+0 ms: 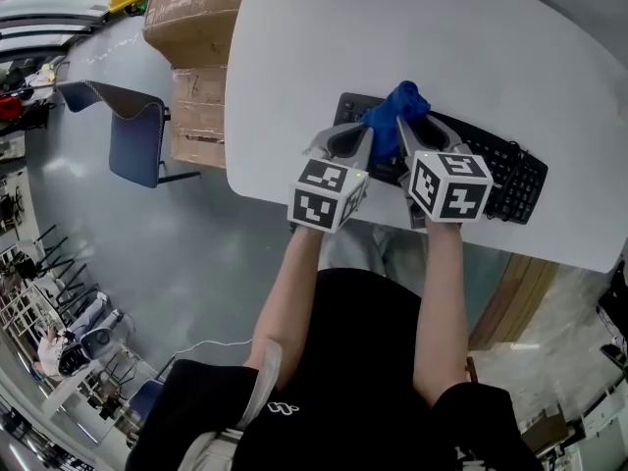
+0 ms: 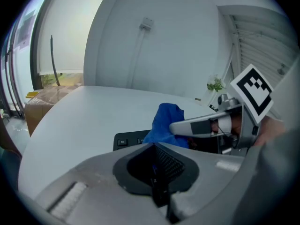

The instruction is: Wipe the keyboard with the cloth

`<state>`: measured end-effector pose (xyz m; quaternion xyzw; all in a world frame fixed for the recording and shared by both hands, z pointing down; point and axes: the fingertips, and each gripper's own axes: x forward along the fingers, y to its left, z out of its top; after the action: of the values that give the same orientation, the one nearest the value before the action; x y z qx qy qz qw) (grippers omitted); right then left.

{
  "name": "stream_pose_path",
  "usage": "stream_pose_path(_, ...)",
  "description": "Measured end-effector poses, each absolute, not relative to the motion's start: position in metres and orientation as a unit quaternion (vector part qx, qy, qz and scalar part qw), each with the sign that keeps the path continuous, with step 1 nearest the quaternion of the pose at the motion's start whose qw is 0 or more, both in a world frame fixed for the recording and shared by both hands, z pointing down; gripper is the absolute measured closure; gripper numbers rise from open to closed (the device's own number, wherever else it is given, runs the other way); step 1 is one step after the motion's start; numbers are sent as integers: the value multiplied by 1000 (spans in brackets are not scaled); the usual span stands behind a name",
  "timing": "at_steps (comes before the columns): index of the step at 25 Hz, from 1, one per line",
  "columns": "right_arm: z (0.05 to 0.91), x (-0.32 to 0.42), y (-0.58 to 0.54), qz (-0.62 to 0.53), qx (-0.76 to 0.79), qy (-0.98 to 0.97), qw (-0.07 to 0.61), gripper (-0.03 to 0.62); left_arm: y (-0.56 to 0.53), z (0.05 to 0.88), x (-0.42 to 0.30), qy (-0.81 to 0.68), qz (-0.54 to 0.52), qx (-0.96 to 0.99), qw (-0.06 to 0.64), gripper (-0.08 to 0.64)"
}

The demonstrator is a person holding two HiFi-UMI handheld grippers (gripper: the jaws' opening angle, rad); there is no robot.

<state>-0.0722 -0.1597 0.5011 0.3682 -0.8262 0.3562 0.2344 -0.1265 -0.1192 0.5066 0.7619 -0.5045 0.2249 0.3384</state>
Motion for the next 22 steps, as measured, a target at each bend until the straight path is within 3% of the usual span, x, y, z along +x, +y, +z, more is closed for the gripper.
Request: stream_pose_path(22, 500, 21, -157, 360, 430, -799, 218, 497, -121, 506, -56, -471, 239, 786, 323, 561)
